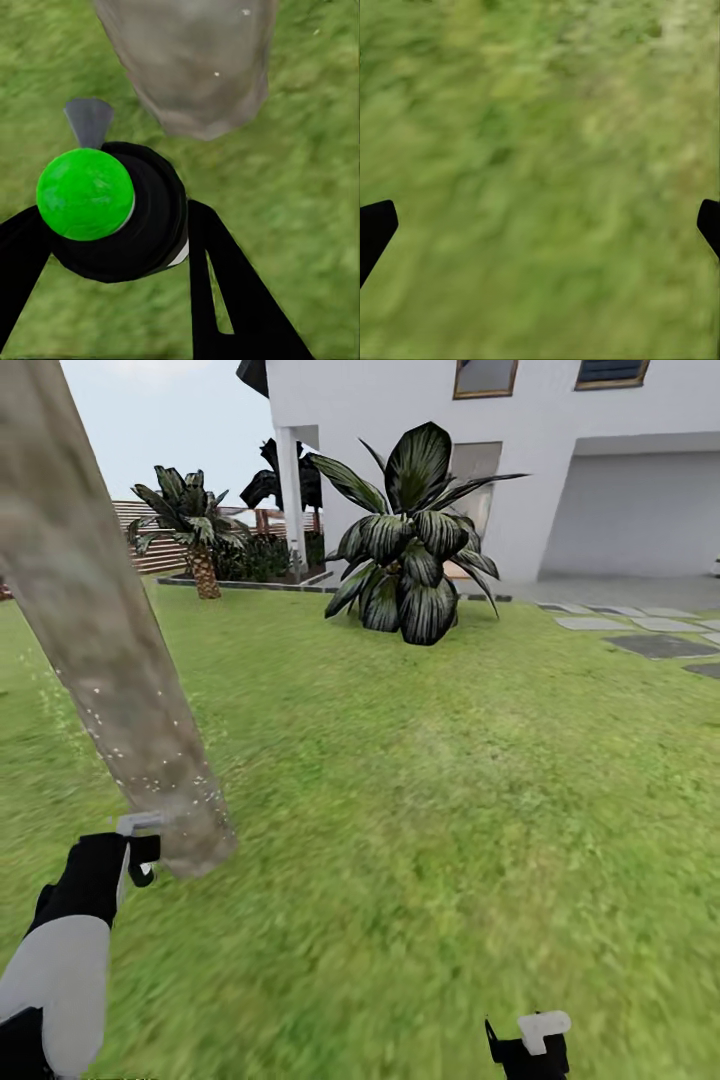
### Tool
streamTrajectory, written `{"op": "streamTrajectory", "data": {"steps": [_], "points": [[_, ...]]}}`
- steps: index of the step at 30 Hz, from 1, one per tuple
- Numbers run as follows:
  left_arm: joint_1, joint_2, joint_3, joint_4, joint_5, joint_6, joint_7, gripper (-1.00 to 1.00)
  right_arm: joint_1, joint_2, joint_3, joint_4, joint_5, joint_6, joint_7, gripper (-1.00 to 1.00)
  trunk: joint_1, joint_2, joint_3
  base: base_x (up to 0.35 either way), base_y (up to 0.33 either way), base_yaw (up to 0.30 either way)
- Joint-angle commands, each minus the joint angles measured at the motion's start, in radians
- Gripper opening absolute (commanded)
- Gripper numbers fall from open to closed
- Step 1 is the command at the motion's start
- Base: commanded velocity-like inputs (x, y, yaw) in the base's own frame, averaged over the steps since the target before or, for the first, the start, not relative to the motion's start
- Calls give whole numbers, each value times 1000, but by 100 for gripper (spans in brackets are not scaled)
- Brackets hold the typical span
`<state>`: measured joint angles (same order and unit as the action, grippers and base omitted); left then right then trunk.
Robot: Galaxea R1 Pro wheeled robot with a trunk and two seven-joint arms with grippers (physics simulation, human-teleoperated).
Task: In the garden, pick up the pesticide atomizer on the floor and spray pesticide onto both trees until each tree trunk is fully covered.
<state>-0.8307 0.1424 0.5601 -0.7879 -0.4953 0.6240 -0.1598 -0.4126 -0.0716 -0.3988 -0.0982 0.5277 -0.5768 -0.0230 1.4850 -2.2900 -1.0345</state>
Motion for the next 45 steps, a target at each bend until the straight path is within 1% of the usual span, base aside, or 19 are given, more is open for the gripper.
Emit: {"op": "streamTrajectory", "data": {"steps": [1,2,4,11,16,21,23,25,27,29,30,31,35,37,38,40,42,44,45], "points": [[1,12,2,-1,2,0,3,-100,0,0,0,0,0,0,0,100,0,0,0,226,-198,106],[2,28,3,1,2,0,4,-100,0,0,0,0,0,0,0,100,0,0,0,265,-175,28],[2,31,0,5,4,0,5,-100,0,0,0,0,0,0,0,100,0,0,0,275,-169,9],[1,-13,-9,7,6,-17,6,-100,0,0,0,0,0,0,0,100,0,0,0,263,-175,95],[-4,-16,-15,6,5,-17,6,-100,0,0,0,0,0,0,0,100,0,0,0,183,-222,273],[3,12,-7,0,-1,-20,6,-100,0,0,0,0,0,0,0,100,0,0,0,115,-247,278],[5,46,-6,-1,0,-20,6,-100,0,0,0,0,0,0,0,100,0,0,0,9,-271,278],[5,48,-9,2,3,-21,6,-100,0,0,0,0,0,0,0,100,0,0,0,2,-272,201],[5,34,-14,6,5,-20,6,-100,0,-1,0,0,0,0,0,100,0,0,0,0,-273,50],[2,-17,-16,6,2,-20,6,-100,0,-3,0,0,0,0,-1,100,0,0,0,0,-273,7],[0,-32,-17,6,2,-21,6,-100,0,-3,0,0,0,0,-1,100,0,0,0,0,-273,1],[-1,-37,-16,6,1,-20,6,-100,0,-3,0,0,0,0,-1,100,0,0,0,0,-274,1],[-2,-18,-7,-3,-2,-21,6,-100,0,-4,0,0,0,0,-1,100,0,0,0,0,-274,0],[0,28,-4,-4,2,-20,5,-100,0,-2,0,0,0,0,-1,100,0,0,0,63,-274,0],[1,42,-4,-4,3,-19,5,-100,0,-2,0,0,-1,0,-1,100,0,0,0,120,-271,0],[2,49,-6,-4,5,-19,5,-100,0,0,0,0,0,0,-2,100,0,0,0,140,-268,114],[3,39,-12,0,6,-20,6,-100,0,1,0,0,0,0,-2,100,0,0,0,150,-266,239],[3,7,-14,0,6,-20,6,-100,0,1,0,0,0,0,-1,100,0,0,0,152,-266,271],[2,-1,-14,-1,6,-20,6,-100,0,1,0,0,0,0,-1,100,0,0,0,151,-266,276]]}}
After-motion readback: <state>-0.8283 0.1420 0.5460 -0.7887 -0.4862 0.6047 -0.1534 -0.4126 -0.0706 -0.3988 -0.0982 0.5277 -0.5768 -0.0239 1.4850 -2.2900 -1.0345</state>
